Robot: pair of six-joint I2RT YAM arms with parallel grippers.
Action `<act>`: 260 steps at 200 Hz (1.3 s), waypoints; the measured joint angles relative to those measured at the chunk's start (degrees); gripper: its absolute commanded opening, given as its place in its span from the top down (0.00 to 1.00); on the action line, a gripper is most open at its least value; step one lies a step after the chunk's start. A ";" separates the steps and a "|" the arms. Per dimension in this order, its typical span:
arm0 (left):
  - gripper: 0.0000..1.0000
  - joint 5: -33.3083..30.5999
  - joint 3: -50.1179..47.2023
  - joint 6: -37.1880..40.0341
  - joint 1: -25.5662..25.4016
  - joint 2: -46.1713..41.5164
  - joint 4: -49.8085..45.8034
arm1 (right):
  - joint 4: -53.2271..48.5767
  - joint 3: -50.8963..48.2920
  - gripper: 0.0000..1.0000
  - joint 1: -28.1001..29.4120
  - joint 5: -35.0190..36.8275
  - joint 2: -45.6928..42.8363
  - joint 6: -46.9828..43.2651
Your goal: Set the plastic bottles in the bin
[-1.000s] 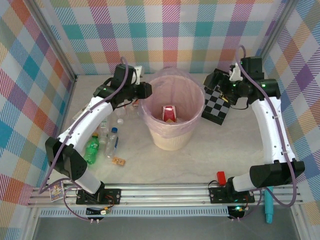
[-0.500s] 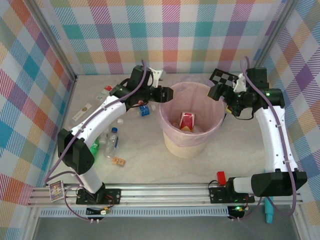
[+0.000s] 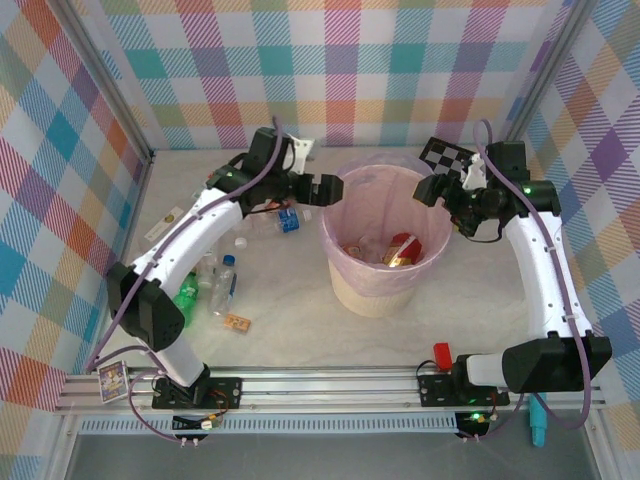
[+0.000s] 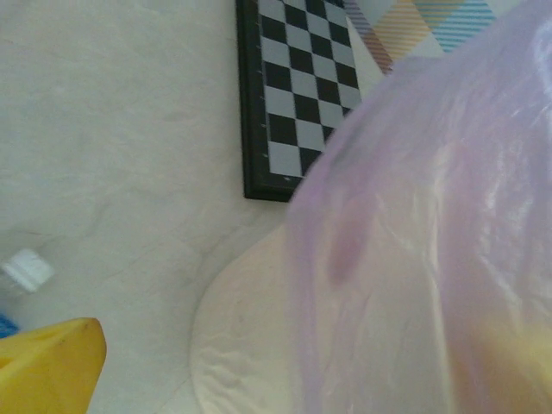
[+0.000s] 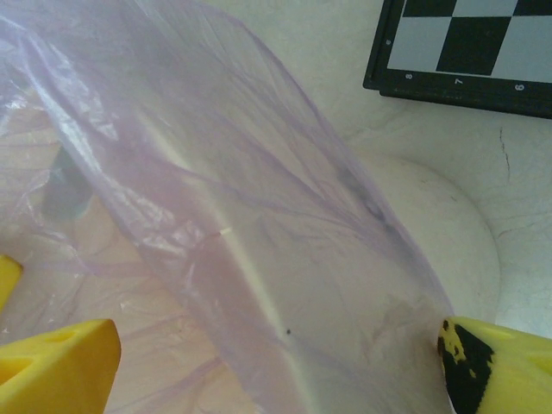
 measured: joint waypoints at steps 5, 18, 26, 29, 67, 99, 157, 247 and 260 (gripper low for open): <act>0.00 -0.09 0.00 0.15 0.50 -0.61 -0.42 | 0.39 -0.20 0.07 0.00 -0.11 0.02 0.02; 0.00 -0.66 0.42 0.76 1.77 -2.19 -1.79 | 1.53 -1.01 0.08 0.00 -0.39 0.00 0.22; 0.00 -1.14 0.72 1.20 2.60 -3.06 -2.32 | 2.08 -1.51 0.09 0.00 -0.66 0.02 0.24; 0.00 -1.22 0.83 1.22 2.93 -3.37 -2.51 | 2.27 -1.70 0.09 0.00 -0.79 0.02 0.22; 0.00 -3.04 1.53 1.38 8.98 -5.42 -4.66 | 4.44 -3.08 0.11 -0.33 -2.47 0.35 0.44; 0.01 -4.35 -0.52 0.00 15.69 -5.44 -4.46 | 4.83 -3.39 0.13 -0.35 -2.91 0.35 0.42; 0.15 -13.68 -2.36 -1.07 19.89 4.15 -5.99 | 7.93 -6.21 0.14 -0.37 -5.81 -0.02 1.81; 0.20 -21.11 -2.82 -1.44 22.99 20.55 -5.95 | 10.34 -10.16 0.16 2.43 -6.93 -2.89 4.83; 0.23 -21.33 -2.36 -1.42 22.99 21.81 -5.97 | 10.75 -10.88 0.16 3.15 -6.95 -3.21 5.46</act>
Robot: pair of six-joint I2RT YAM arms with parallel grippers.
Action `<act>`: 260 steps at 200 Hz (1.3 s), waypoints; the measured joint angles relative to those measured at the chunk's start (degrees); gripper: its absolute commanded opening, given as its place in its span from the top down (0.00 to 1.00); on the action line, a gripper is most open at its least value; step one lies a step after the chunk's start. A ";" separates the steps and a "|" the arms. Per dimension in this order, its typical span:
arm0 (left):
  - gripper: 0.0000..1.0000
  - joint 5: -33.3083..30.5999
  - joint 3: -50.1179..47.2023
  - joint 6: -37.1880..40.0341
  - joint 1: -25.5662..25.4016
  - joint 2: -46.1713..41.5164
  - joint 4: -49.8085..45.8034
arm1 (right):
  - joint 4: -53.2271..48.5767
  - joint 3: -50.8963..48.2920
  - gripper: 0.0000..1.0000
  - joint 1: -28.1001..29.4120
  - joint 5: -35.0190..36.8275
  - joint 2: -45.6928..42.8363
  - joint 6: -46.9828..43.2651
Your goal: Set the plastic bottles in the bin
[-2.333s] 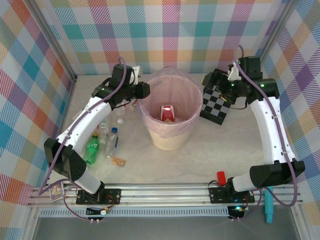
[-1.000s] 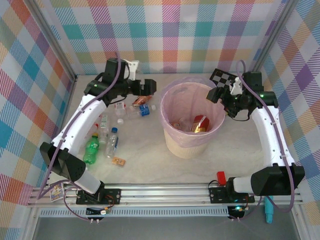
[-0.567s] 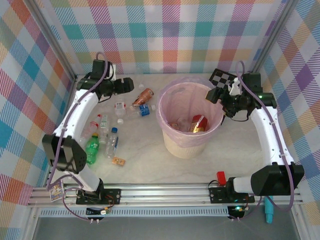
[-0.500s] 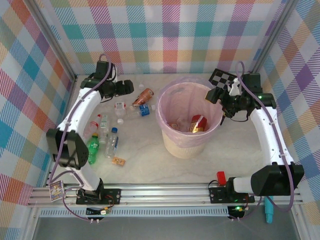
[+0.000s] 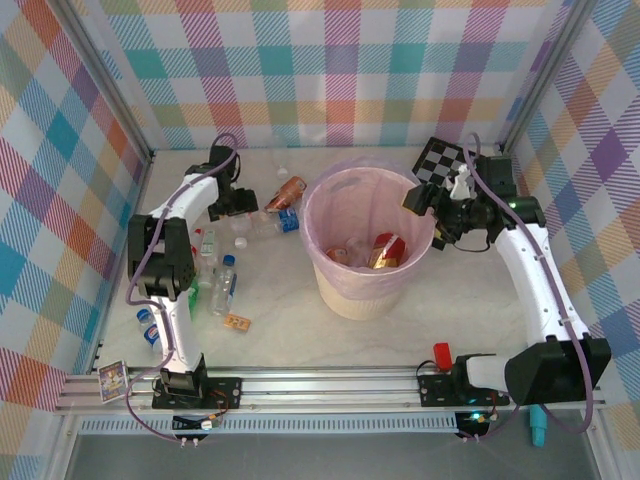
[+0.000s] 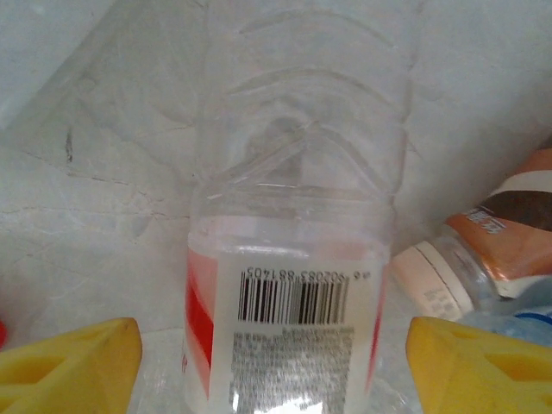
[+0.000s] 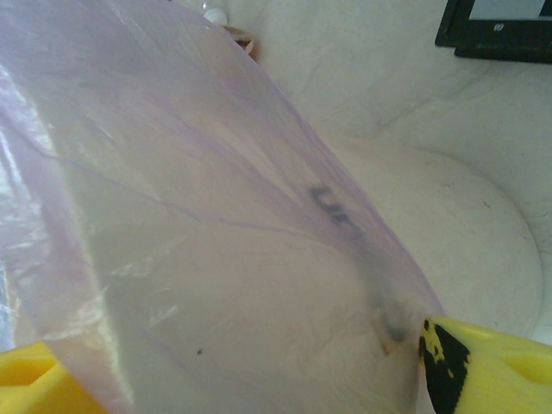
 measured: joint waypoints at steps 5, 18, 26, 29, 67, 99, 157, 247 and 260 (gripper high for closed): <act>0.24 -0.07 0.28 -0.02 0.00 0.57 0.04 | 0.04 -0.17 0.16 0.28 0.00 -0.04 0.22; 0.24 -0.20 1.29 0.00 0.00 1.86 0.04 | 0.24 -0.46 0.16 0.98 0.00 -0.04 0.66; 0.26 -0.17 1.73 0.00 0.00 2.51 0.07 | 0.31 -0.55 0.16 1.33 0.00 -0.04 0.81; 0.26 -0.20 1.92 0.00 0.00 2.71 0.04 | 0.37 -0.57 0.16 1.46 0.00 -0.04 0.83; 0.36 -0.39 3.23 0.15 0.00 4.85 0.24 | 0.83 -0.63 0.16 2.27 0.04 -0.04 1.46; 0.44 -0.33 4.15 0.00 0.00 5.18 0.26 | 1.07 -0.74 0.16 2.67 0.04 -0.04 1.88; 0.46 1.40 4.20 0.02 0.00 4.57 -0.11 | 1.49 -1.14 0.17 3.19 0.31 -0.07 2.27; 0.47 14.03 4.04 1.36 -0.59 -23.69 -0.33 | 3.85 -1.16 0.19 8.04 3.50 -0.02 4.61; 0.49 15.39 3.50 2.75 -1.55 -29.27 1.68 | 4.76 -1.16 0.19 8.50 3.96 0.07 5.29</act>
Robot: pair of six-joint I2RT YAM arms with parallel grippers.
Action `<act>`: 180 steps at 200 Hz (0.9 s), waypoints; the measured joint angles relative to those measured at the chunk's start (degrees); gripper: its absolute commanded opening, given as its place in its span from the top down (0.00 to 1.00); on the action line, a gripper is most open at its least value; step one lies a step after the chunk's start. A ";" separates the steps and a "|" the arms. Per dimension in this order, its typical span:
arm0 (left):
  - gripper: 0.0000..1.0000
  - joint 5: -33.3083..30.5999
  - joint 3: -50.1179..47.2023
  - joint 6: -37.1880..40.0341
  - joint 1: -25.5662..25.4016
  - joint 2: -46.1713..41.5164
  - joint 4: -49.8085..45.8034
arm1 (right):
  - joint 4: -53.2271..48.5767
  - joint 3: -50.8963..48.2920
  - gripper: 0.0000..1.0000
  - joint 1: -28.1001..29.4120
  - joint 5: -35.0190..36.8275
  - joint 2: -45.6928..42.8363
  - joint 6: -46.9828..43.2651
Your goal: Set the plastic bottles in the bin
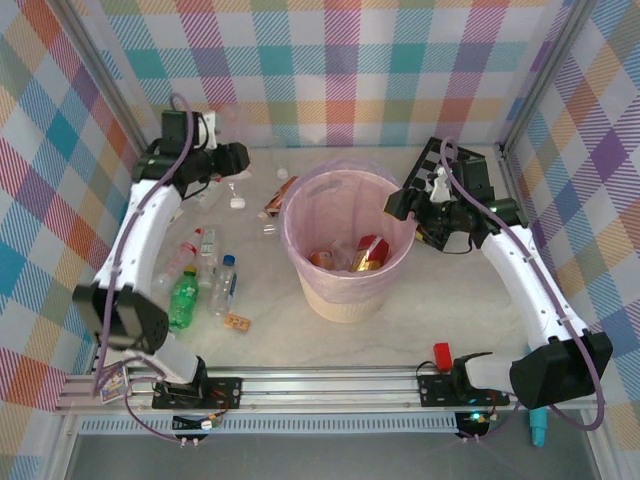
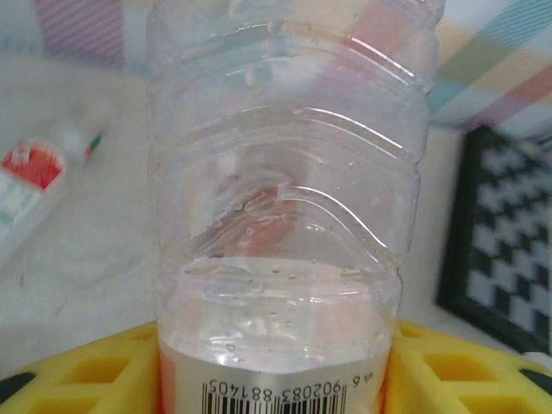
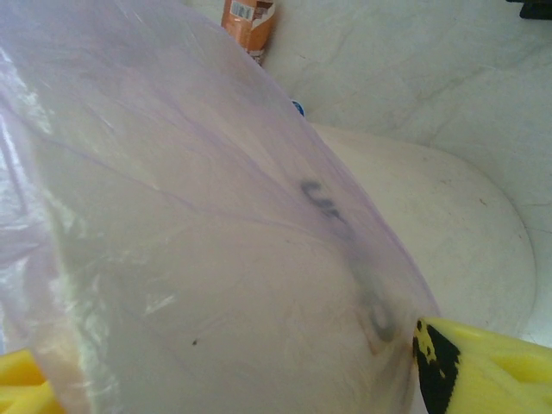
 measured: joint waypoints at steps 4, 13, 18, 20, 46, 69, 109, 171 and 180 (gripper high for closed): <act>0.49 0.61 -0.02 0.42 -0.42 -1.60 0.55 | 0.28 0.00 0.19 0.09 0.13 0.02 0.15; 0.50 2.29 0.04 1.07 -1.57 -5.01 1.99 | 0.92 0.00 0.19 0.24 0.33 0.22 0.44; 0.50 3.34 0.11 1.40 -2.23 -6.75 2.86 | 1.22 0.00 0.19 0.31 0.46 0.35 0.61; 0.50 3.72 0.15 1.46 -2.47 -7.21 3.06 | 1.29 0.00 0.19 0.31 0.50 0.37 0.63; 0.53 8.02 2.43 2.54 -6.93 -12.44 6.19 | 2.01 0.00 0.17 0.42 1.01 0.55 1.29; 0.56 11.41 5.31 2.86 -12.15 -12.52 8.41 | 2.21 0.20 0.14 0.46 1.03 0.70 1.44; 0.58 16.33 8.07 3.06 -20.68 -6.38 9.09 | -1.18 6.62 0.08 -0.31 1.68 1.66 0.09; 0.64 14.03 8.20 8.33 -30.12 1.51 0.87 | -5.84 16.94 0.07 -6.82 4.02 0.76 -3.98; 0.65 13.18 8.20 9.31 -31.08 2.23 -0.90 | -6.78 18.16 0.07 -7.13 4.70 0.76 -4.63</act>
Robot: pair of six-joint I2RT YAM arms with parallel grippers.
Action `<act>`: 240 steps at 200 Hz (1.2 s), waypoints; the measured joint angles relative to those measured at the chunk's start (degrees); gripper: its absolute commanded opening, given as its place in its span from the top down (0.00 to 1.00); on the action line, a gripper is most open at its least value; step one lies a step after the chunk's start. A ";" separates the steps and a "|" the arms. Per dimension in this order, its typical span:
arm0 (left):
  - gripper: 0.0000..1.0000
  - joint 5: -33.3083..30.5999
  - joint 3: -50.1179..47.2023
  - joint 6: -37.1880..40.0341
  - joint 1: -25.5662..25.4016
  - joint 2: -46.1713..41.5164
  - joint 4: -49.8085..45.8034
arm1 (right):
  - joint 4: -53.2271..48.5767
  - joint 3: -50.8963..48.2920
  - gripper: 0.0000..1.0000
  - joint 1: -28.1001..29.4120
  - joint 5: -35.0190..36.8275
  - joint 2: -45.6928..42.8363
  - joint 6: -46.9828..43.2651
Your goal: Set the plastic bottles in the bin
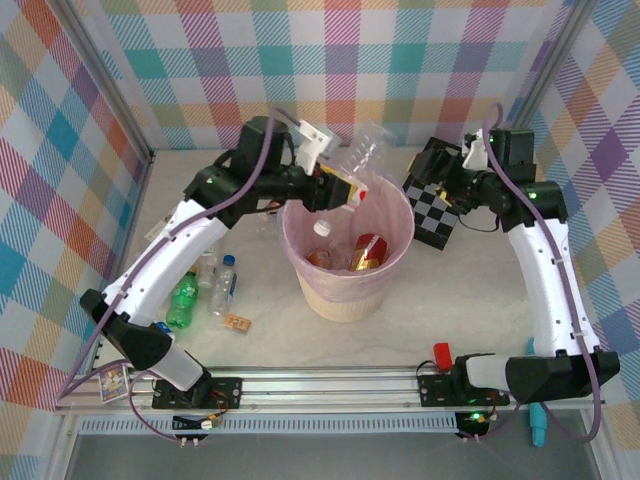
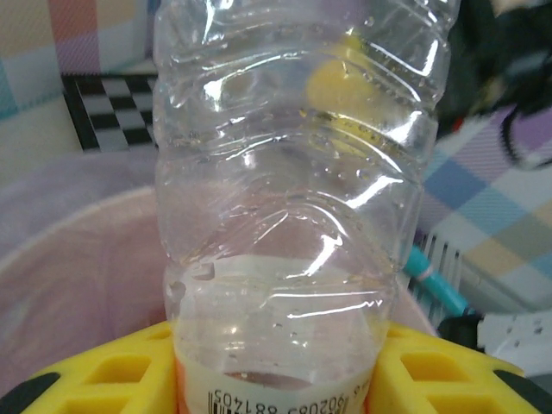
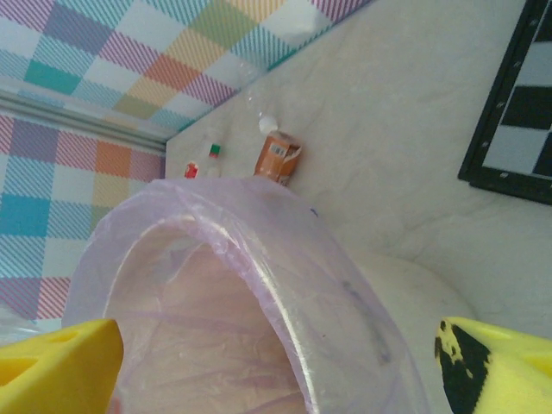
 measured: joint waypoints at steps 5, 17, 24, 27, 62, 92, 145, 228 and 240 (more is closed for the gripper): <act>0.65 -0.48 0.00 0.42 -0.44 0.37 -1.03 | -0.37 0.59 0.07 0.00 0.28 -0.02 -0.31; 0.65 -1.44 -0.02 1.38 -1.29 1.05 -3.41 | -1.27 1.92 0.07 0.00 1.09 -0.13 -1.07; 0.65 -1.92 -0.48 1.81 -1.55 1.16 -4.15 | -1.66 2.45 0.06 0.00 1.53 -0.22 -1.53; 0.65 -2.16 -0.79 2.08 -1.64 1.16 -4.42 | -1.90 2.67 0.06 0.00 1.77 -0.26 -1.79; 0.65 -4.61 -3.26 4.52 -1.99 1.27 -9.53 | -3.58 3.17 0.06 -0.39 3.28 -0.74 -3.21; 0.64 -5.40 -3.96 6.32 -2.38 1.51 -12.33 | -4.02 3.13 0.06 -0.44 4.11 -0.76 -3.41; 0.64 -8.24 -4.17 8.37 -4.37 6.82 -14.51 | -4.02 2.47 0.06 -0.66 4.42 -0.79 -3.41; 0.35 -11.34 -5.60 11.30 -5.44 11.82 -16.94 | -3.80 -0.11 0.06 -0.70 4.50 -1.14 -3.39; 0.29 -11.26 -5.60 11.54 -5.44 11.82 -16.94 | -3.74 -0.11 0.06 -0.70 4.50 -1.14 -3.39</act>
